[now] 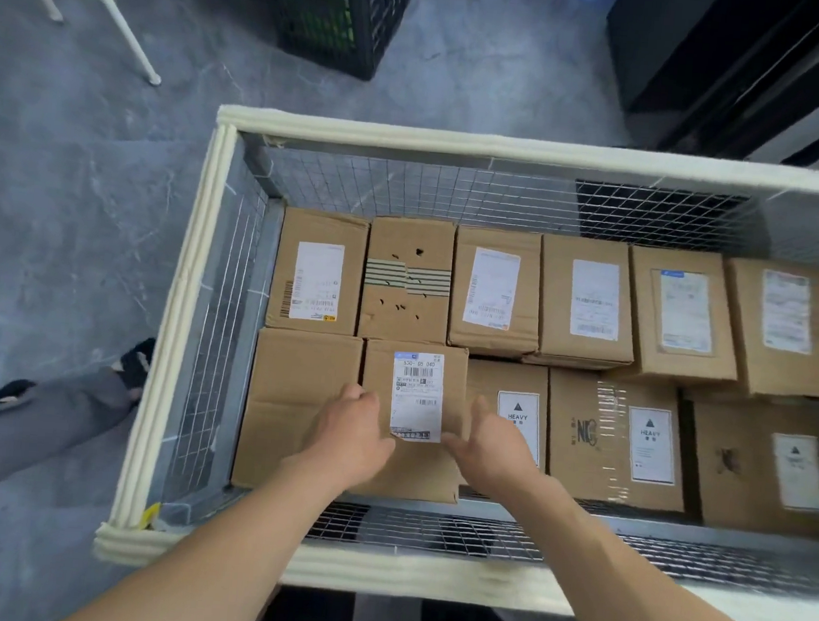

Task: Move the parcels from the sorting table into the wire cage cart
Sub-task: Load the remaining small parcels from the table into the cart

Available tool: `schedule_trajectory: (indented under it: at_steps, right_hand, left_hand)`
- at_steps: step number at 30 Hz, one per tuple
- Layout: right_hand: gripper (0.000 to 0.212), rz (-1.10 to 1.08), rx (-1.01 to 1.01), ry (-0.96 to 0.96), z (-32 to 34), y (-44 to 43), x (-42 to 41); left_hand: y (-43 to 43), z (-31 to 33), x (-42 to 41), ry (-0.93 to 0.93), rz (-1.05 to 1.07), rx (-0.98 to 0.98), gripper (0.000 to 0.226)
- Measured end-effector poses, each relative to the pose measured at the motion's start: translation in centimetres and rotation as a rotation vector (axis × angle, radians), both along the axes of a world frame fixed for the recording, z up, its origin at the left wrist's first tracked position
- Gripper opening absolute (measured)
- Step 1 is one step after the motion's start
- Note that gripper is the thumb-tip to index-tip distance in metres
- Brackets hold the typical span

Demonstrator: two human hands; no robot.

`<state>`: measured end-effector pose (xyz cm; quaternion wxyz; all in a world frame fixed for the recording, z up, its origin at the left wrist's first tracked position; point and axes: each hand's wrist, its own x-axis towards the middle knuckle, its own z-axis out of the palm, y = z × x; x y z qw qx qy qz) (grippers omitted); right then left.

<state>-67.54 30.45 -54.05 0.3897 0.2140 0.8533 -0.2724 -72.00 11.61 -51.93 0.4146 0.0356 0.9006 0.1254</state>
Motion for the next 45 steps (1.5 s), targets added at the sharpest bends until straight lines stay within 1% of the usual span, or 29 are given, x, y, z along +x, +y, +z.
schedule_trajectory:
  at_steps: [4, 5, 7, 8, 10, 12, 14, 16, 19, 20, 23, 27, 33, 39, 45]
  right_hand:
    - [0.042, 0.012, 0.032, 0.143, 5.9, 1.0, -0.3]
    - [0.046, 0.014, 0.048, 0.192, 7.6, 1.5, -0.1]
    - [0.061, 0.027, 0.107, 0.308, 11.4, 2.5, 0.3]
    - [0.062, 0.038, 0.147, 0.367, 13.4, 3.0, 0.5]
    - [0.055, 0.055, 0.229, 0.456, 17.5, 4.1, 1.1]
    - [0.052, 0.028, 0.301, 0.523, 21.7, 5.3, 2.0]
    - [0.047, -0.008, 0.378, 0.58, 25.9, 6.2, 3.4]
    - [0.046, -0.032, 0.463, 0.612, 29.8, 7.2, 5.2]
    - [0.052, -0.113, 0.587, 0.628, 34.9, 8.5, 8.5]
    - [0.055, -0.141, 0.627, 0.626, 36.3, 8.8, 9.7]
    - [0.073, -0.264, 0.706, 0.62, 40.0, 9.9, 13.3]
    - [0.079, -0.435, 0.77, 0.621, 43.9, 11.3, 19.0]
    - [0.08, -0.637, 0.857, 0.594, 47.9, 13.7, 29.1]
    - [0.079, -0.782, 0.929, 0.562, 49.7, 16.3, 40.1]
    - [0.083, -0.944, 0.978, 0.563, 50.4, 19.2, 52.0]
  left_hand:
    - [1.8, 5.7, -1.1, 0.153, -0.119, 0.061, 0.06]
    - [2.4, 7.4, -1.4, 0.194, -0.158, 0.078, 0.06]
    - [3.8, 11.0, -2.0, 0.28, -0.237, 0.111, 0.062]
    - [4.5, 12.8, -2.3, 0.321, -0.266, 0.127, 0.065]
    - [6.0, 16.7, -2.7, 0.41, -0.328, 0.181, 0.065]
    - [7.3, 20.4, -2.9, 0.497, -0.394, 0.252, 0.062]
    - [8.4, 24.0, -2.6, 0.555, -0.444, 0.324, 0.064]
    - [9.5, 27.2, -2.0, 0.61, -0.509, 0.389, 0.066]
    - [11.6, 31.5, -0.8, 0.695, -0.631, 0.485, 0.067]
    - [12.4, 32.8, -0.4, 0.717, -0.669, 0.515, 0.068]
    - [15.1, 36.2, 1.4, 0.771, -0.782, 0.619, 0.073]
    - [18.7, 39.7, 5.1, 0.809, -0.911, 0.726, 0.076]
    - [24.4, 43.8, 13.0, 0.829, -1.06, 0.869, 0.077]
    - [30.6, 46.4, 23.3, 0.827, -1.183, 0.947, 0.079]
    - [36.0, 48.3, 34.6, 0.798, -1.257, 1.016, 0.08]
